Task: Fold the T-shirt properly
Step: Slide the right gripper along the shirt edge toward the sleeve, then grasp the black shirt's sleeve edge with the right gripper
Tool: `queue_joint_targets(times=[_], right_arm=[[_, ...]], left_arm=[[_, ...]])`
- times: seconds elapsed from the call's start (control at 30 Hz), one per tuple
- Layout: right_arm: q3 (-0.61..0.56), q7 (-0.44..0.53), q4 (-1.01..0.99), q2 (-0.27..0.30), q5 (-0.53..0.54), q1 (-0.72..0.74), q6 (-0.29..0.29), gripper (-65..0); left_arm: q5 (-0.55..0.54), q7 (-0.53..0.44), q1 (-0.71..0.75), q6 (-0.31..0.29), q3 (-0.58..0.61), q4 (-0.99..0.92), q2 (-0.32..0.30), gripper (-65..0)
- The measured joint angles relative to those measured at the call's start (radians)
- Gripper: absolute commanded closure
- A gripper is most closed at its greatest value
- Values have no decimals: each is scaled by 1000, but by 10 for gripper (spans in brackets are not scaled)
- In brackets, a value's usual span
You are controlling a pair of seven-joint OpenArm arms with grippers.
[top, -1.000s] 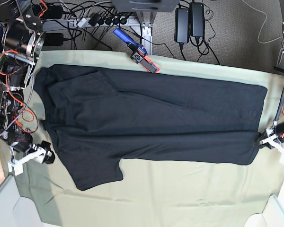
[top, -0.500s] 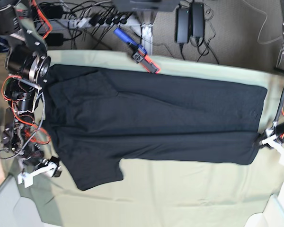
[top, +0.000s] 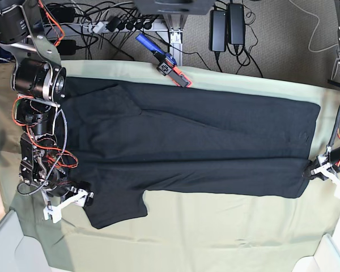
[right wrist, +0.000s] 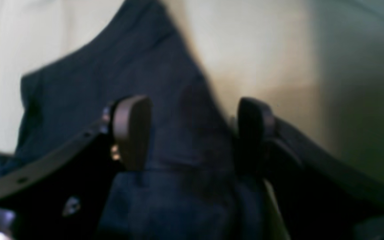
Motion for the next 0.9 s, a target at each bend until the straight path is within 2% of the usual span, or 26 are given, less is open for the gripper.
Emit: queue_joint_targets(times=[0.5,0.9], right_arm=[[-34,-4,0,-43,41,-1,0,-409],[-28,45,0,27,4,-2,0,-409]], left_arm=[[-2,0,0,0,0,0,0,0],[-2,22,0,0,0,0,0,0]])
